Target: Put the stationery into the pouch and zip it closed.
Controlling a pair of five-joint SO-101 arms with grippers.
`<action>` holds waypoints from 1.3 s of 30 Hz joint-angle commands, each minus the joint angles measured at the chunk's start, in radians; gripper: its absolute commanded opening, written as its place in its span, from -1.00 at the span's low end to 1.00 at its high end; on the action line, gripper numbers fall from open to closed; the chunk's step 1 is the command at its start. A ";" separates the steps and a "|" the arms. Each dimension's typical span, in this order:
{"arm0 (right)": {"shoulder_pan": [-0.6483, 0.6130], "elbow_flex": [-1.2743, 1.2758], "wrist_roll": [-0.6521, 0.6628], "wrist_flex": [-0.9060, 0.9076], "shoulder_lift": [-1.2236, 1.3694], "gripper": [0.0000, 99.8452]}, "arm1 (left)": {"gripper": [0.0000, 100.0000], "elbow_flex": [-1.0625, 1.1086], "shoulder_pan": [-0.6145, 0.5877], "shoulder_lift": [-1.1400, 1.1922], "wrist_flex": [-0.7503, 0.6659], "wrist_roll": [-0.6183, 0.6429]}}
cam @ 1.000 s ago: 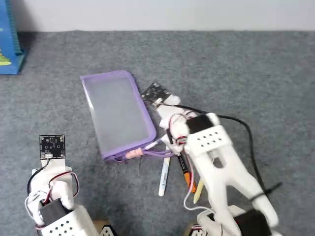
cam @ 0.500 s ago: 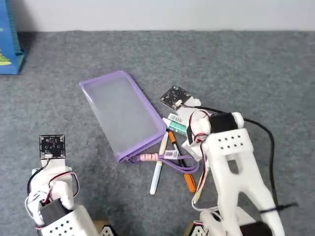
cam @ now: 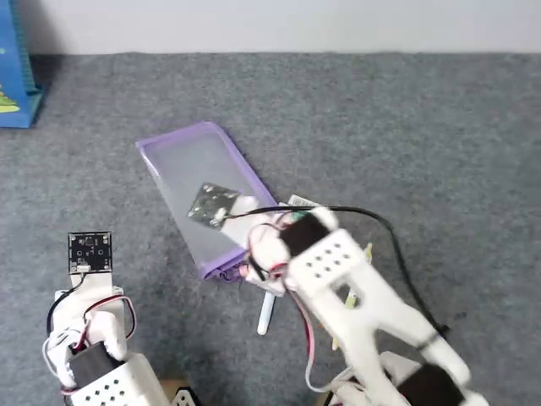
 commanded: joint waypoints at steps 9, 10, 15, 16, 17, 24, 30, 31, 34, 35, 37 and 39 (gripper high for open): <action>-0.065 -0.009 -0.002 -0.191 0.275 -0.60 | -0.97 -0.010 0.003 -0.008 -0.002 -0.009; -0.065 -0.009 -0.002 -0.197 0.286 -0.60 | -0.97 -0.010 0.003 -0.008 -0.002 -0.009; -0.065 -0.008 -0.003 -0.249 0.332 -0.61 | -0.97 -0.010 0.003 -0.008 -0.002 -0.009; -0.065 -0.008 -0.005 -0.259 0.341 -0.61 | -0.97 -0.010 0.003 -0.008 -0.002 -0.009; -0.064 -0.008 -0.006 -0.265 0.352 -0.61 | -0.97 -0.010 0.003 -0.008 -0.002 -0.009; -0.062 -0.008 0.000 -0.271 0.389 -0.90 | -0.97 -0.010 0.003 -0.008 -0.002 -0.009; -0.062 -0.032 -0.008 -0.225 0.374 -0.98 | -0.97 -0.028 0.005 -0.008 -0.003 -0.005; -0.062 -0.035 -0.008 -0.211 0.358 -0.98 | -0.97 -0.044 0.005 -0.008 -0.002 -0.003; -0.062 -0.035 -0.009 -0.160 0.263 -0.98 | -0.97 -0.085 0.008 -0.008 -0.002 -0.003; -0.062 -0.032 -0.011 -0.148 0.222 -0.98 | -0.97 -0.101 0.025 -0.008 -0.002 -0.003; -0.053 -0.021 -0.040 -0.139 0.137 -0.98 | -0.96 -0.119 0.081 -0.008 0.003 -0.002; -0.039 -0.005 -0.074 -0.143 0.054 -0.98 | -0.85 -0.124 0.127 -0.008 0.003 0.018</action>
